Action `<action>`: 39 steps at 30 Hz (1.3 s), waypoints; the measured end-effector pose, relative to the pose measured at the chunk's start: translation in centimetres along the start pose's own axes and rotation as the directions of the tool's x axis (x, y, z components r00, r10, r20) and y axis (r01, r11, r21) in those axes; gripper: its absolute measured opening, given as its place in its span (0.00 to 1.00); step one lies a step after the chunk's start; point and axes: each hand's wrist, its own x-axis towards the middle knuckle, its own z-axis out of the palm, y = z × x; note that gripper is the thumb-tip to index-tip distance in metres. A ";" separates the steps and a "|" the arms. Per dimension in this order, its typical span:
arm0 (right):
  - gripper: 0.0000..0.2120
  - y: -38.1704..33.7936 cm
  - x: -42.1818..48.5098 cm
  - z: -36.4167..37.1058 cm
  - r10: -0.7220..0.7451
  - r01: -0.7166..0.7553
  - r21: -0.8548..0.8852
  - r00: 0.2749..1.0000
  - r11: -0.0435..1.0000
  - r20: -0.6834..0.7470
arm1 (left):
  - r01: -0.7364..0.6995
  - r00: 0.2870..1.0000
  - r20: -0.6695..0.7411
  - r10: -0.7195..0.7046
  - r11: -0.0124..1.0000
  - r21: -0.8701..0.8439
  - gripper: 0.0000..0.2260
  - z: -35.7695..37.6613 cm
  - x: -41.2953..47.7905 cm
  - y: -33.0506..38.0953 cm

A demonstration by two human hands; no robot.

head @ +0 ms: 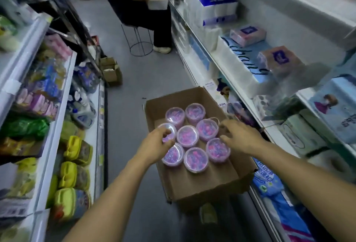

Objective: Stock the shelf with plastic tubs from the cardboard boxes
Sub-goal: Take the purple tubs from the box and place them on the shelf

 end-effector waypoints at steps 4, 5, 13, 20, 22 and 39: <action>0.14 0.8 9.4 4.0 0.026 -0.049 0.119 0.982 0.992 0.187 | 0.206 0.975 0.110 -0.192 0.971 -0.124 0.19 3.3 7.9 -3.1; 0.11 1.0 11.5 5.3 0.050 -0.090 0.170 0.972 0.981 0.228 | 0.239 0.966 0.126 -0.224 0.963 -0.124 0.20 4.2 9.8 -3.9; 0.07 0.8 23.1 17.4 0.264 -0.523 0.331 0.767 0.785 0.584 | 0.307 0.928 0.187 -0.322 0.946 0.105 0.23 10.0 22.8 -9.3; 0.12 0.2 24.1 23.9 0.474 -0.780 0.561 0.619 0.277 0.626 | 0.324 0.862 0.287 -0.418 0.889 0.323 0.27 13.1 27.0 -12.8; 0.14 0.3 23.5 24.4 0.508 -0.775 0.582 0.615 0.247 0.603 | 0.306 0.871 0.246 -0.425 0.862 0.405 0.26 12.6 27.1 -12.8; 0.11 3.5 17.0 10.7 0.395 -0.609 0.793 0.731 0.010 0.556 | 0.331 0.943 0.107 -0.314 0.905 -0.266 0.07 6.0 17.1 -7.7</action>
